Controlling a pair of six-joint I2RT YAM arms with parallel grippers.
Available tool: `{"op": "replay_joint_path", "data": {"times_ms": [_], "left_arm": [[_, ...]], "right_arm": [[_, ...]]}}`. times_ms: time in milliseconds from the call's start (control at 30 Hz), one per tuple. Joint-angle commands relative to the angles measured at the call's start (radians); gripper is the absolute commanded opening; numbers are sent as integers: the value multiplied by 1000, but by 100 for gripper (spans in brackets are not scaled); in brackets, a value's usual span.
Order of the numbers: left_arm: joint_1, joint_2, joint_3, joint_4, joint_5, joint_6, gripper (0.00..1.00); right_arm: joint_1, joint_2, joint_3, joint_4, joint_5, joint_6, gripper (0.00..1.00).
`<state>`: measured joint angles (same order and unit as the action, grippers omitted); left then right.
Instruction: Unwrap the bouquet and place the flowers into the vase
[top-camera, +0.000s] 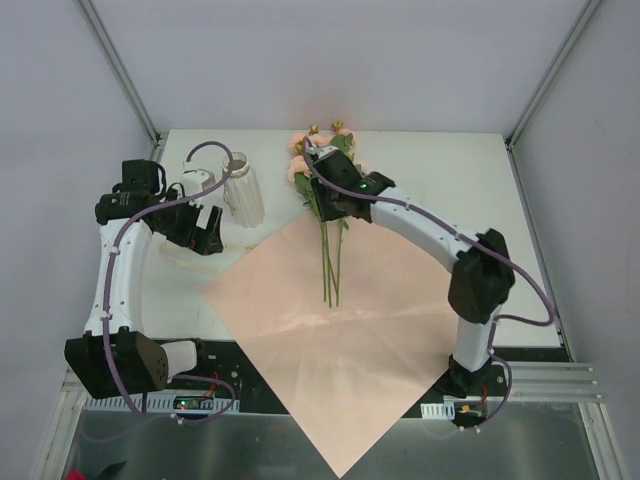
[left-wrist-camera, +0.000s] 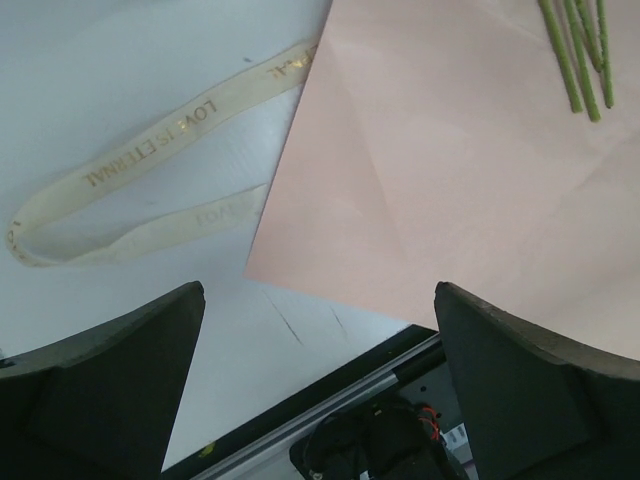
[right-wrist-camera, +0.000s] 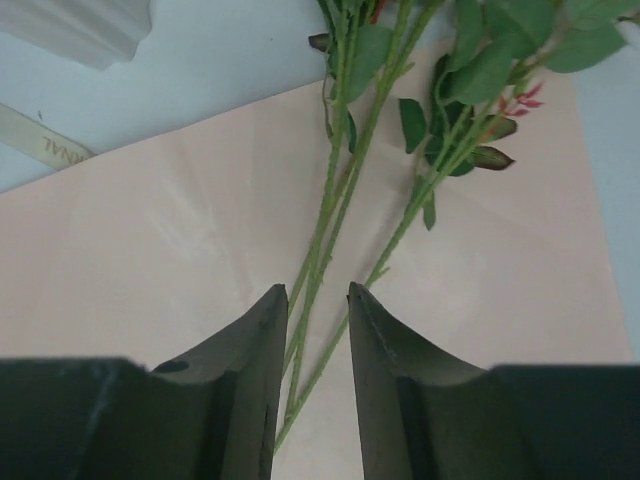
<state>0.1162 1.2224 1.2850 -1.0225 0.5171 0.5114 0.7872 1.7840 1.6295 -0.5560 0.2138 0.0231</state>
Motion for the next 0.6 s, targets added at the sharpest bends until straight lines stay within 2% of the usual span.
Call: {"op": "replay_joint_path", "data": {"times_ms": [0,167,400,567], "left_arm": [[103,-14,-59,68,11,-19,99],[178,74,-113,102,-52,-51,99],[215,69,-147,139,-55,-62,99],[215,68,-165,170,-66,-77,99]], "right_arm": [[6,183,175,18,-71,-98,29],[-9,333,300,-10,-94,-103,31],[-45,414,317,21,-96,-95,56],[-59,434,294,62,-128,-92,58]]}}
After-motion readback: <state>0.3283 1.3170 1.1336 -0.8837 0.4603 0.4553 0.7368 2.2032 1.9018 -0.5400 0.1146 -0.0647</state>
